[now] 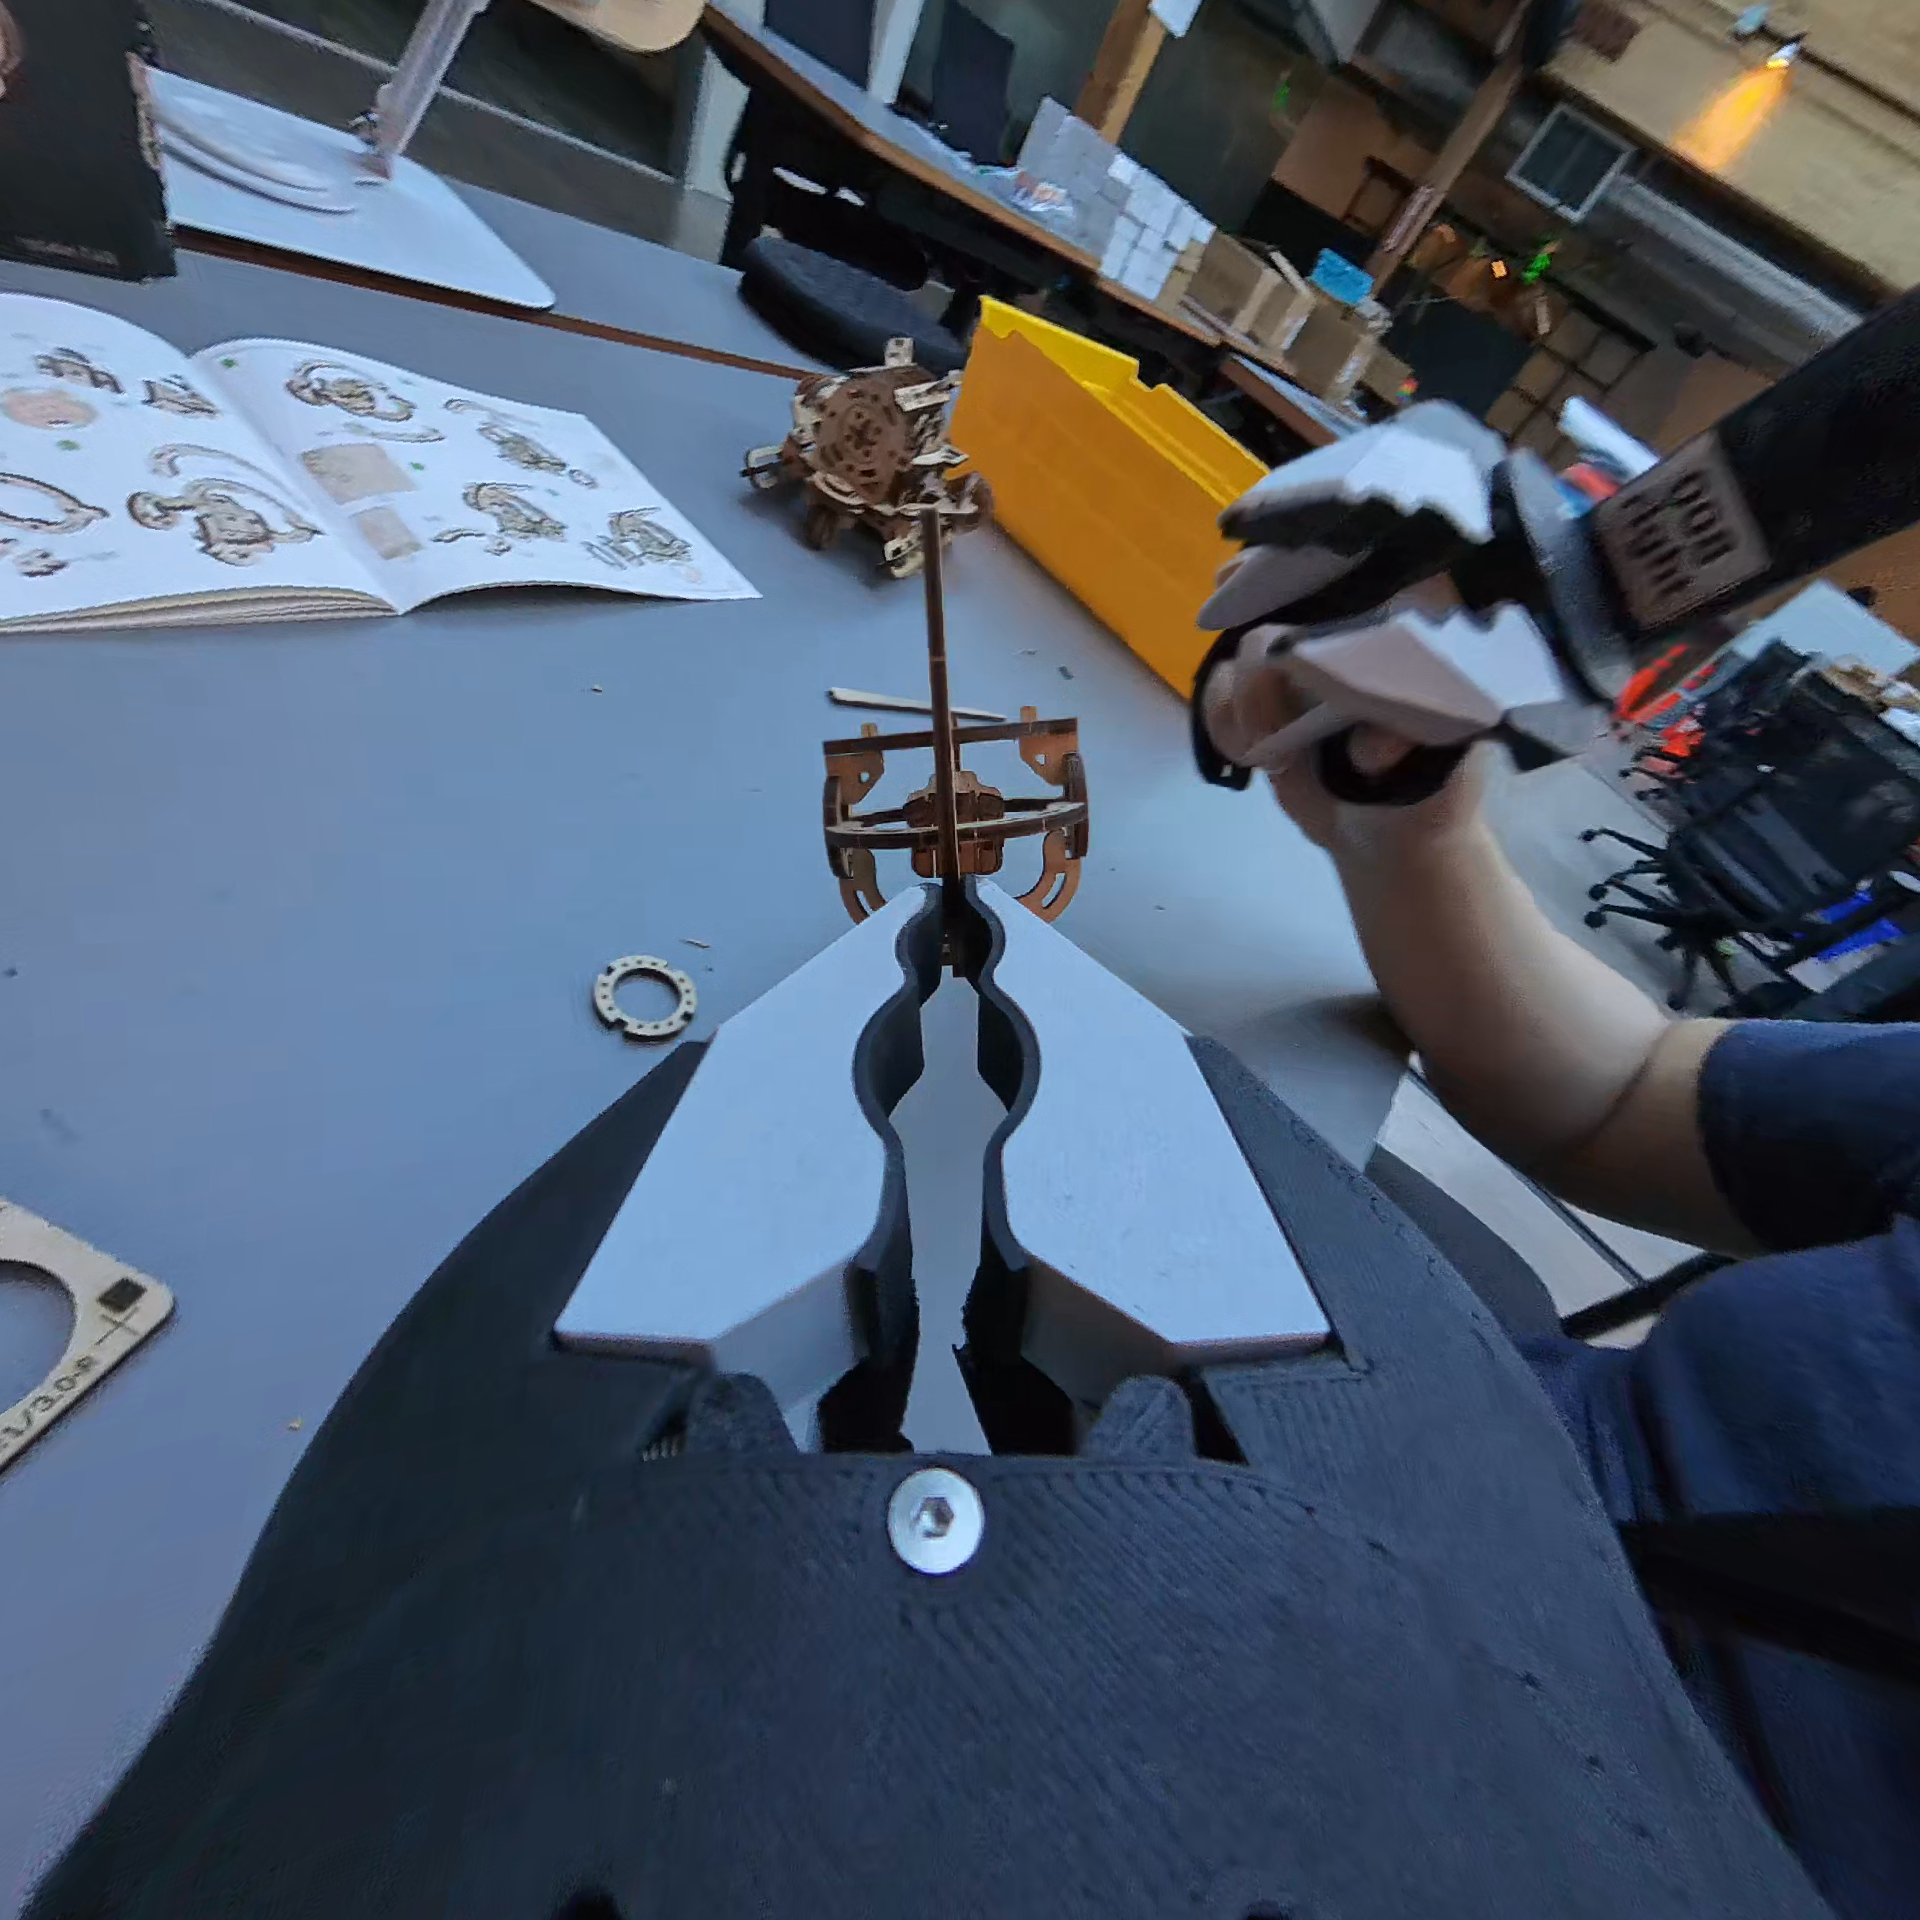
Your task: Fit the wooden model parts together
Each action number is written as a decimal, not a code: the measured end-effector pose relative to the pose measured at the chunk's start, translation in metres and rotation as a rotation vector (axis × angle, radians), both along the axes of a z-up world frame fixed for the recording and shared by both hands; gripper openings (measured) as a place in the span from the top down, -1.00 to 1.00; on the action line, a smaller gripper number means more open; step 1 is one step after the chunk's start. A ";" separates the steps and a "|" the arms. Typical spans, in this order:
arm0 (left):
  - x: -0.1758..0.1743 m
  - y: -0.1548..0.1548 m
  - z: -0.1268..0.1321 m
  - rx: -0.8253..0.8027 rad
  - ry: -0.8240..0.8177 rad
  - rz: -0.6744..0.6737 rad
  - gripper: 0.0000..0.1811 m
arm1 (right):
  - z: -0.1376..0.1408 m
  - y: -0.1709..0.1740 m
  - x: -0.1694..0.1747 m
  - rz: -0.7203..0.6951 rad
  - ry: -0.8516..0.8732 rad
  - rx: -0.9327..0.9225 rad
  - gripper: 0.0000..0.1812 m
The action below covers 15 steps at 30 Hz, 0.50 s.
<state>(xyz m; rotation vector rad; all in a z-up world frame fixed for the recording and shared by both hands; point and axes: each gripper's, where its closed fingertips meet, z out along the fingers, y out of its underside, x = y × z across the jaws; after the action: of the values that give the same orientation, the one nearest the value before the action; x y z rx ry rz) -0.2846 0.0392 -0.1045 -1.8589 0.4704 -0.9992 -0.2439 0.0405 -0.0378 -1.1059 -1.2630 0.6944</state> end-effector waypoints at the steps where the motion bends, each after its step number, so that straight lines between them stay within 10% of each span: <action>1: 0.001 0.003 -0.002 0.010 0.027 0.027 1.00 | -0.002 0.005 -0.005 -0.040 -0.058 -0.014 0.73; 5: 0.010 0.010 -0.004 0.075 0.146 0.082 1.00 | -0.031 0.033 -0.013 -0.253 -0.363 0.097 0.73; 15: 0.021 0.015 -0.002 0.128 0.227 0.115 1.00 | -0.050 0.037 -0.020 -0.265 -0.489 0.041 0.81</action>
<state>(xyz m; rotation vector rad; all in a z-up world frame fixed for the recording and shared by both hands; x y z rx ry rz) -0.2640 0.0544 -0.1067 -1.8689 0.5426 -0.6691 -0.2641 0.0775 -0.0877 -1.4298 -1.4914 0.1987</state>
